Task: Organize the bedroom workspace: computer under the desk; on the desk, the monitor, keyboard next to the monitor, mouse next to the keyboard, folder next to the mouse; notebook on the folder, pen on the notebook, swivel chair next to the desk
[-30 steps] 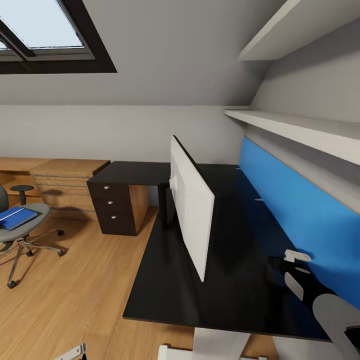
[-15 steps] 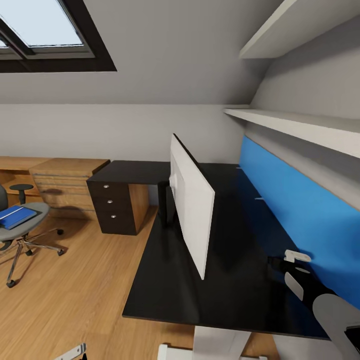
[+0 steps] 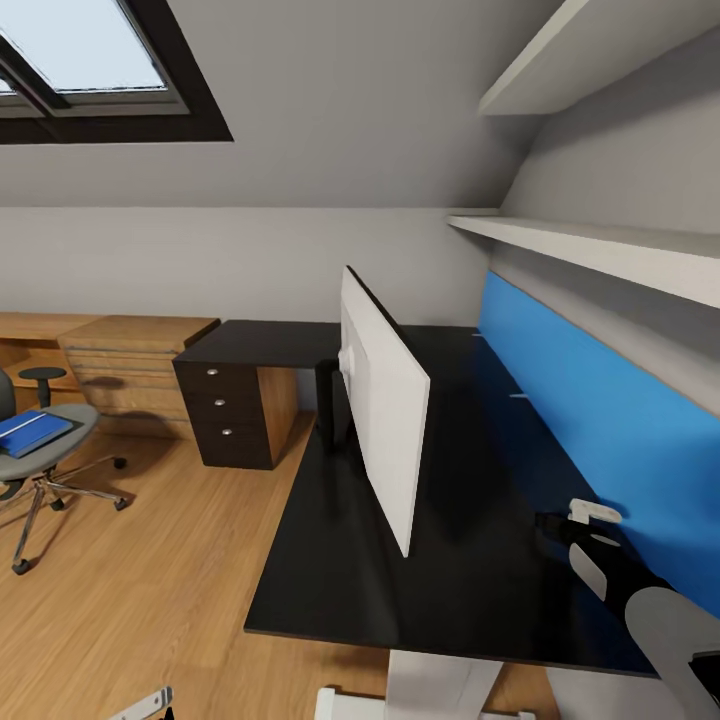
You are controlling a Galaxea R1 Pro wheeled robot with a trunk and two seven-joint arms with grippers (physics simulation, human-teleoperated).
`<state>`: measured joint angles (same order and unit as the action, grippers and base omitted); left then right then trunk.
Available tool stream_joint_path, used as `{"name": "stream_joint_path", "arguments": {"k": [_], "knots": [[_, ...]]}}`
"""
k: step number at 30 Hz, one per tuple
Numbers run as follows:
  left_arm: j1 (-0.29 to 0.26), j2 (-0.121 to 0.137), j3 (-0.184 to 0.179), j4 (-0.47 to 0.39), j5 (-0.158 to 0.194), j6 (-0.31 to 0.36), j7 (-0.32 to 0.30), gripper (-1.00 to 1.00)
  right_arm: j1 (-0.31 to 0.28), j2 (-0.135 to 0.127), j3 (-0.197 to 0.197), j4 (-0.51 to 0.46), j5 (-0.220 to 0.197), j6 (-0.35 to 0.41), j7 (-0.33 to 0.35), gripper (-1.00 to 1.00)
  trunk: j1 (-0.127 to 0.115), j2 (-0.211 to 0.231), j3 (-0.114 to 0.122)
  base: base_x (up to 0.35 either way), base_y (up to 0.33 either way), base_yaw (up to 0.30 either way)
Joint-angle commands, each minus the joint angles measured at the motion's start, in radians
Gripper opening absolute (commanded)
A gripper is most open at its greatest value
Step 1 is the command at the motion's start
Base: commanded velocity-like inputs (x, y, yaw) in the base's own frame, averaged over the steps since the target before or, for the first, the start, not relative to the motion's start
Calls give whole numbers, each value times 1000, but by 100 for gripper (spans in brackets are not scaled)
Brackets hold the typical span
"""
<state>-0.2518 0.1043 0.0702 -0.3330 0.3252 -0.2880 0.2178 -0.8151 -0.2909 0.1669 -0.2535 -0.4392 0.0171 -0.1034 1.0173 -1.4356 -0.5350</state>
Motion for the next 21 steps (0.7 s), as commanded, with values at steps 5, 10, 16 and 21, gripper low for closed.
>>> {"name": "stream_joint_path", "arguments": {"k": [5, 10, 16, 21], "knots": [[0, 0, -1, 0, 7, -3, 0, 100, 1, -1, 12, 0, -7, 7, -7, 100, 0, 0, -1, 0, 0, 0], [-1, 0, -1, 0, 7, -3, 0, 100, 1, -1, 11, 0, -7, 7, -7, 100, 0, 0, -1, 0, 0, 0], [-1, 0, -1, 0, 7, -3, 0, 100, 1, -1, 12, 0, -7, 7, -6, 100, 0, 0, -1, 0, 0, 0], [-1, 0, -1, 0, 7, -3, 0, 100, 1, -1, 12, -1, -7, 7, -4, -100, 0, 0, -1, 0, 0, 0]]}}
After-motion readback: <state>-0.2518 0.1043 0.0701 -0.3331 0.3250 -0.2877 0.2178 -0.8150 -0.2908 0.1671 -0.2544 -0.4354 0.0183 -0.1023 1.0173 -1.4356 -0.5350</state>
